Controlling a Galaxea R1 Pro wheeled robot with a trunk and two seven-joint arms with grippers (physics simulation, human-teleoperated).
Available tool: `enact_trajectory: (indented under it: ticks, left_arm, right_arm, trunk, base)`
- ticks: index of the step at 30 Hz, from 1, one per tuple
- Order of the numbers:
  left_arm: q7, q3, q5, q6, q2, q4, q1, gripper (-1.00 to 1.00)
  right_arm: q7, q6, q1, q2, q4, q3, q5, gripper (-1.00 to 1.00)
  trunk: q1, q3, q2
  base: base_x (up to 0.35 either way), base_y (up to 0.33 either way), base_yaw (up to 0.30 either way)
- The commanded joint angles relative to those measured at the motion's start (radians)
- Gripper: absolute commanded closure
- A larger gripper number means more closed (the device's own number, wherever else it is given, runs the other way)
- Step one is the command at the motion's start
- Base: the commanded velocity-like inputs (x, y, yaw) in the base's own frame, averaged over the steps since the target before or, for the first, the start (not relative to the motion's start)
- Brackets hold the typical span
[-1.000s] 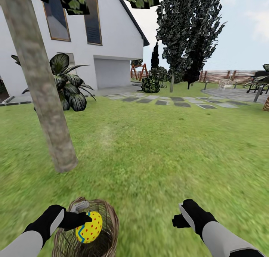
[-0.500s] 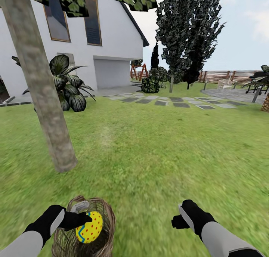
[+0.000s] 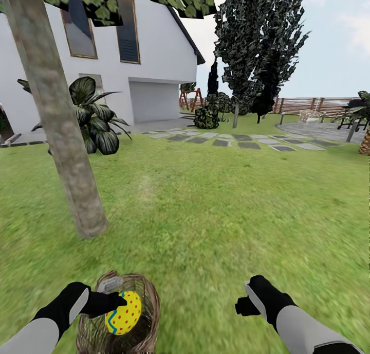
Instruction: Take the three Easter eggs out of the wicker basket on the lawn in the garden, then place them on the lawn next to a single tree (choose any tree) so that all three eggs are next to the same tree and none are left in the basket.
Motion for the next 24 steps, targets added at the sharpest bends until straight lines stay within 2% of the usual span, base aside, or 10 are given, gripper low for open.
enact_trajectory:
  ticks: [1,8,14,21,24]
  left_arm:
    - [-0.001,0.005,0.005,0.008,0.000,-0.001,0.000,1.00]
    - [0.000,0.005,0.005,0.008,0.000,-0.001,0.000,1.00]
    - [0.000,0.005,0.004,0.008,-0.002,-0.001,0.000,1.00]
    - [0.001,0.005,0.002,0.008,-0.015,-0.001,0.000,1.00]
    - [0.002,0.005,0.002,0.008,-0.016,-0.001,0.000,1.00]
  right_arm:
    - [-0.006,0.005,0.000,-0.001,-0.002,0.007,-0.009,-1.00]
    - [-0.006,0.004,0.000,0.000,-0.002,0.007,-0.009,-1.00]
    - [-0.006,0.004,0.000,0.000,-0.002,0.007,-0.009,-1.00]
    - [-0.005,0.004,0.000,-0.002,-0.002,0.005,-0.009,-1.00]
    - [-0.006,0.005,0.000,-0.001,-0.002,0.006,-0.008,-1.00]
  trunk:
    - [-0.005,0.002,0.007]
    - [-0.031,0.024,0.056]
    - [-0.054,0.043,0.098]
    - [-0.081,0.065,0.147]
    - [-0.093,0.074,0.168]
  base:
    - [-0.304,0.101,0.000]
    - [-0.304,0.139,0.000]
    - [-0.048,0.020,0.000]
    - [-0.005,-0.003,0.000]
    - [-0.180,-0.154,0.000]
